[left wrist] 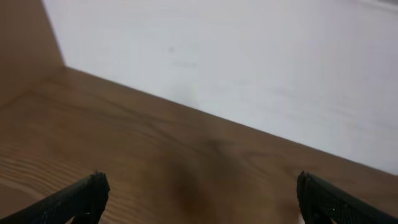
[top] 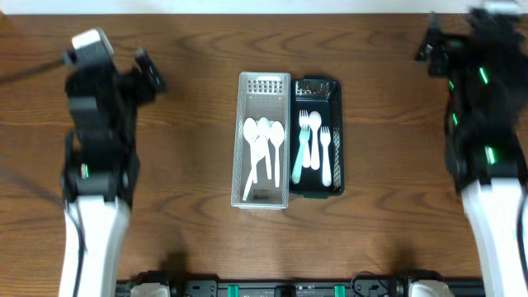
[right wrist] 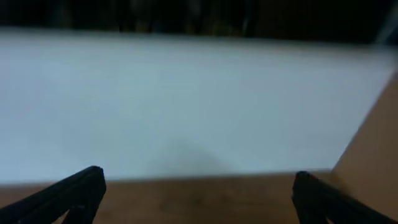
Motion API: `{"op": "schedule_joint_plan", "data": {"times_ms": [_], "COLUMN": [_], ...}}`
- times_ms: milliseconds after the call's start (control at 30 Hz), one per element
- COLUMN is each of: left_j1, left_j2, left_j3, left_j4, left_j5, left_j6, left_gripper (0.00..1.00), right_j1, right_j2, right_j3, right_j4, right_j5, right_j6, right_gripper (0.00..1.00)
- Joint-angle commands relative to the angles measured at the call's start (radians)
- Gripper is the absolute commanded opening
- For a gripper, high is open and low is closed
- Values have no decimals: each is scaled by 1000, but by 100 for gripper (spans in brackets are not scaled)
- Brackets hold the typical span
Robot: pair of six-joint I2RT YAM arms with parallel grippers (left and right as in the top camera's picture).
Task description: Pack container
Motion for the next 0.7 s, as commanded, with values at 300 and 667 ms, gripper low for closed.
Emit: {"op": "schedule_joint_plan", "data": {"times_ms": [300, 667], "left_j1": [-74, -74], "left_j2": [-648, -922], "left_j3": [-414, -614], "left_j4": [-81, -88], "left_j5": [29, 30], "left_j6": [126, 126], "left_gripper": [98, 98], "right_j1": [40, 48], "right_j2": [-561, -719], "right_j3": [-469, -569], "right_j4": [-46, -423], "right_j5": [132, 131], "right_j6": [85, 85], "right_gripper": [99, 99]}}
